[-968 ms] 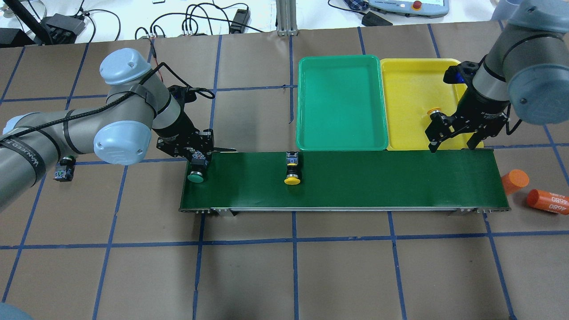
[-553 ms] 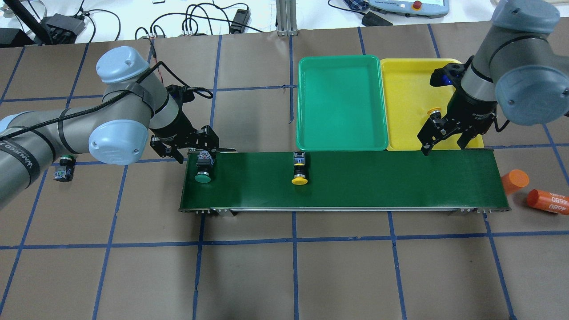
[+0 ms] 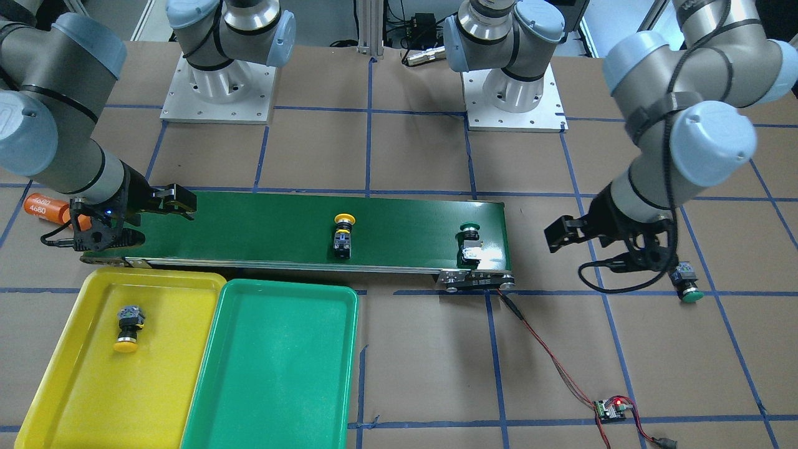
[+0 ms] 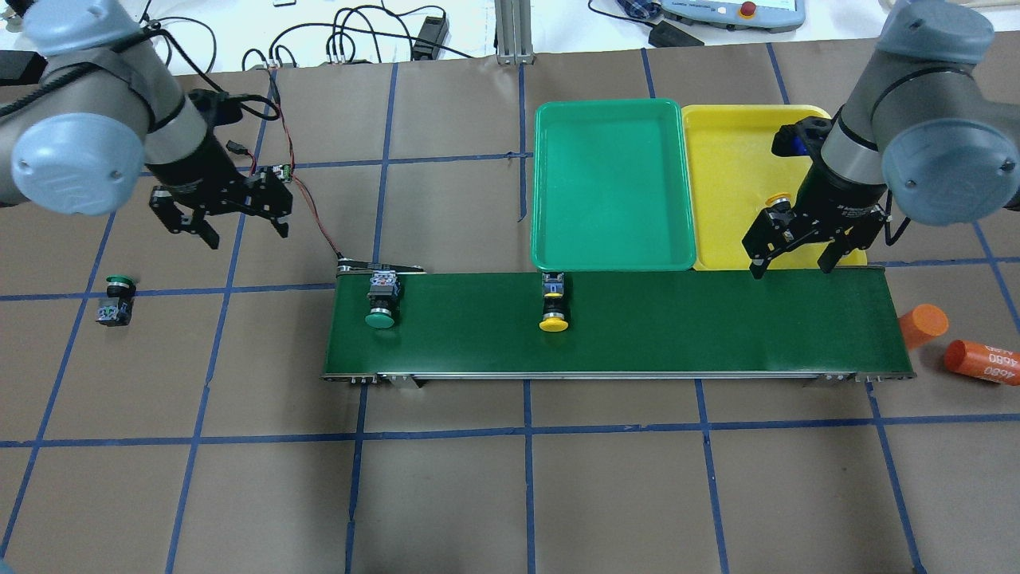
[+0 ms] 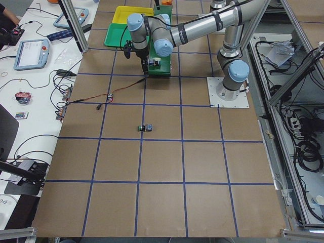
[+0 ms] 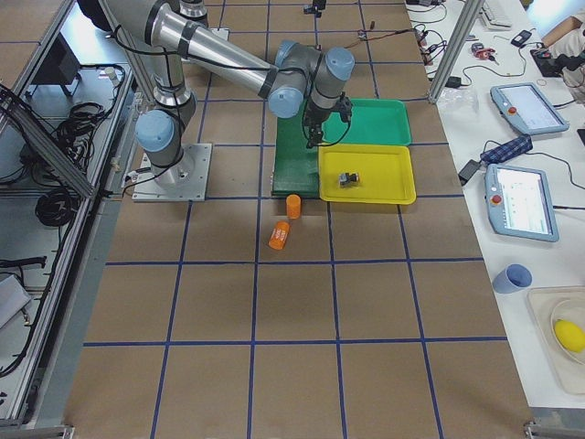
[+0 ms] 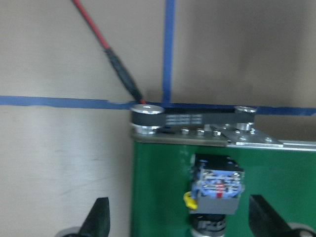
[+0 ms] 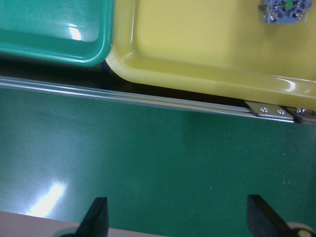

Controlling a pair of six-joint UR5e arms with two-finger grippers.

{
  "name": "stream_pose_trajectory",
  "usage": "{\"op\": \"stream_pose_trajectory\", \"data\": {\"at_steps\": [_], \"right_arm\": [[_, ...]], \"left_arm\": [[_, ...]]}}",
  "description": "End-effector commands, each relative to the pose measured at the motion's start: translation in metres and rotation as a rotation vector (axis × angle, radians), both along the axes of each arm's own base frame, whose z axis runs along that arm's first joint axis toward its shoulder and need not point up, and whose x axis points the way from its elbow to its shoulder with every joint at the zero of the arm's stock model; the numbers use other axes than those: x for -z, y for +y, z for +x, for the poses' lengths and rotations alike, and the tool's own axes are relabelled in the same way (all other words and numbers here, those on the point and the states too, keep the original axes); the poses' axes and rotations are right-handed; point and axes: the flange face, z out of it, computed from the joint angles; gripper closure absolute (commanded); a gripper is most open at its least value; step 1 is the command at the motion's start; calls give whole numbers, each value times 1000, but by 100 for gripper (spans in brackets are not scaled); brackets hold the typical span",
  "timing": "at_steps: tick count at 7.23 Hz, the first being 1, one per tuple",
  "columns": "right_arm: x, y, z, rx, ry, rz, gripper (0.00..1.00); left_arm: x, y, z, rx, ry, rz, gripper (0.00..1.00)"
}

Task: Sort buttons by color to trays
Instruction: 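Grasp the last green-capped button with the left gripper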

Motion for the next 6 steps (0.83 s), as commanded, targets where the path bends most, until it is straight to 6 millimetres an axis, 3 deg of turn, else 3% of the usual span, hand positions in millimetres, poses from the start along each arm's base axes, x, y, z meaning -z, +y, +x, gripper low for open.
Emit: {"op": "stream_pose_trajectory", "data": {"at_steps": [1,2,4,6], "right_arm": [[5,-1,3,46,-62,4,0],[7,-2,3,52,-75,3,0],[9,0,4,66,-75,12,0],[8,-1,7,64,-57,5,0]], "left_arm": [[10,0,102,10,7,-24,0],[28,-2,131,33,0,-51,0],[68,12,190,56,-4,-75,0],[111,27,232,77,-32,-114,0]]}}
